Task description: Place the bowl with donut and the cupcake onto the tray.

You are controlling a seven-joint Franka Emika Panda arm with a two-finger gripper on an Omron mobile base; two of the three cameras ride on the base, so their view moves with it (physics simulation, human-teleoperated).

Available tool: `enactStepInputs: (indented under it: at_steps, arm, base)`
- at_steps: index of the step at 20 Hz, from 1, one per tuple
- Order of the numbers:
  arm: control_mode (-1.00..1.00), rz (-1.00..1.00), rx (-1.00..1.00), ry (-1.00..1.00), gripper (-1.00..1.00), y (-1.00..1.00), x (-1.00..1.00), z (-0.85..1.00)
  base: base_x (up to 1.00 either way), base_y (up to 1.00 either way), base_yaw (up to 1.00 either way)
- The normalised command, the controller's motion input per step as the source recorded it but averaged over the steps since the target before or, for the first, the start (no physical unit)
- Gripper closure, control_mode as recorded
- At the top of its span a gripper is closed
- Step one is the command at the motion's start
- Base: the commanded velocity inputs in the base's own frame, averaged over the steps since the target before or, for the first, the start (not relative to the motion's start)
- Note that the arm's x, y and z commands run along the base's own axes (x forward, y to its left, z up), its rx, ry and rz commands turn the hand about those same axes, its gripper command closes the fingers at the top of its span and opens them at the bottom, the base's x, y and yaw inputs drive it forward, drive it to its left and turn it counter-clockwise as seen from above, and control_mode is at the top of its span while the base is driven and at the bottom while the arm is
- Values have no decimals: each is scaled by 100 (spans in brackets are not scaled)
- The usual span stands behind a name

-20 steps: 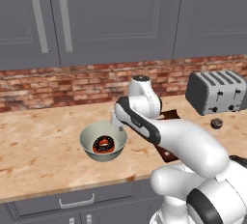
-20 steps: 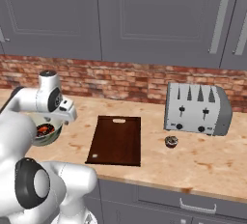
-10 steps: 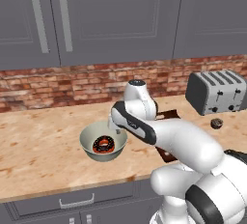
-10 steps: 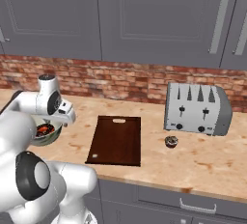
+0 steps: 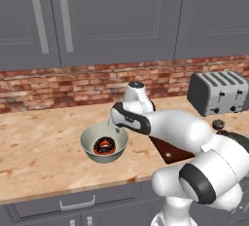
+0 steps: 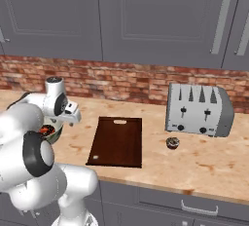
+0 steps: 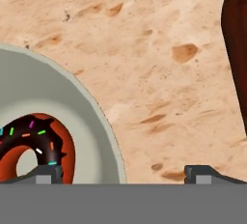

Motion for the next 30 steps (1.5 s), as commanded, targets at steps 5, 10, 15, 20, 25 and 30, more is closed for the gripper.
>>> enactStepInputs:
  at_steps: [5,10,15,20,25,30]
  arm:
    - [-100,0,0,0,-100,5,26,-9]
    - [-100,0,0,0,-100,6,14,-14]
    - [-100,0,0,0,-100,4,-1,-10]
    - [-100,0,0,-1,-100,0,-15,0]
    - [-100,0,0,0,-100,2,-7,-15]
    - [-100,0,0,0,-100,0,0,-20]
  base:
    - [0,0,0]
    - [0,0,0]
    - [0,0,0]
    - [0,0,0]
    - [0,0,0]
    - [0,0,0]
